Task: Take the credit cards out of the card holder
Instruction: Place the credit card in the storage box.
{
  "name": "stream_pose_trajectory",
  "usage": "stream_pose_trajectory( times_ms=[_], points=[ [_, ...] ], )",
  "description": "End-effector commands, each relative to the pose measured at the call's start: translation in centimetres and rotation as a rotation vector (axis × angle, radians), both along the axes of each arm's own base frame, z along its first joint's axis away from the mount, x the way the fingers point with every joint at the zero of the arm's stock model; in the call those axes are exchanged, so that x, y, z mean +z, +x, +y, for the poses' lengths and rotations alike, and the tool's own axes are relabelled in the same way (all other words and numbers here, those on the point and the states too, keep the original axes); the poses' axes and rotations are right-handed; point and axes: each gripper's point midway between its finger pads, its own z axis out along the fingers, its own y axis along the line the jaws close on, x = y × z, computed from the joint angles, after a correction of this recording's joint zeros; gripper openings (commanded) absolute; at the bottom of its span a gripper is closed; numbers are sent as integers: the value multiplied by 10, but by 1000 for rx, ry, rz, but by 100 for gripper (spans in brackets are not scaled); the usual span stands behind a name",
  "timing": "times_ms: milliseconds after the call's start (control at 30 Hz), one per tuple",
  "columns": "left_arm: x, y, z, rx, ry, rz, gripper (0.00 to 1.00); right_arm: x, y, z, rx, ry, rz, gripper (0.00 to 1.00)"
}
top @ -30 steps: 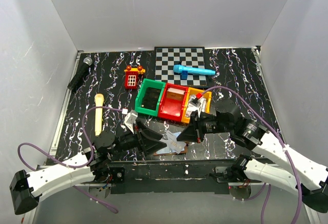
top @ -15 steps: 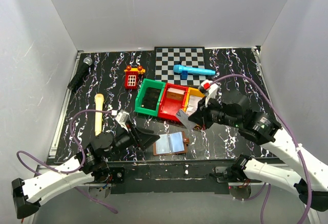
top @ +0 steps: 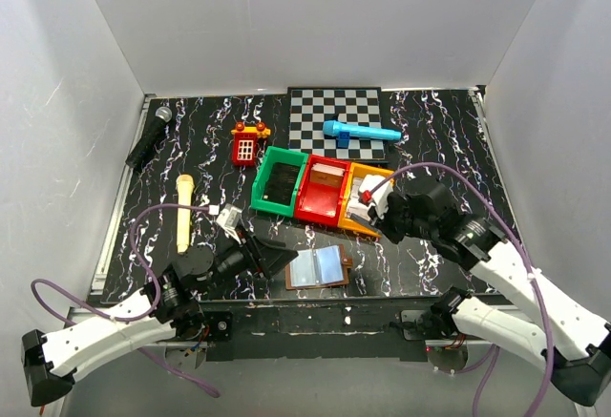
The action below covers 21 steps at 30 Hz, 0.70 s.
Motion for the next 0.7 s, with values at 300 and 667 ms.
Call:
stream_pose_trajectory(
  times_ms=[300, 667],
  points=[
    [-1, -2, -3, -24, 16, -6, 63, 1, 73, 11, 121, 29, -75, 1],
    [-10, -2, 0, -16, 49, -4, 62, -35, 97, -1, 95, -29, -26, 1]
  ],
)
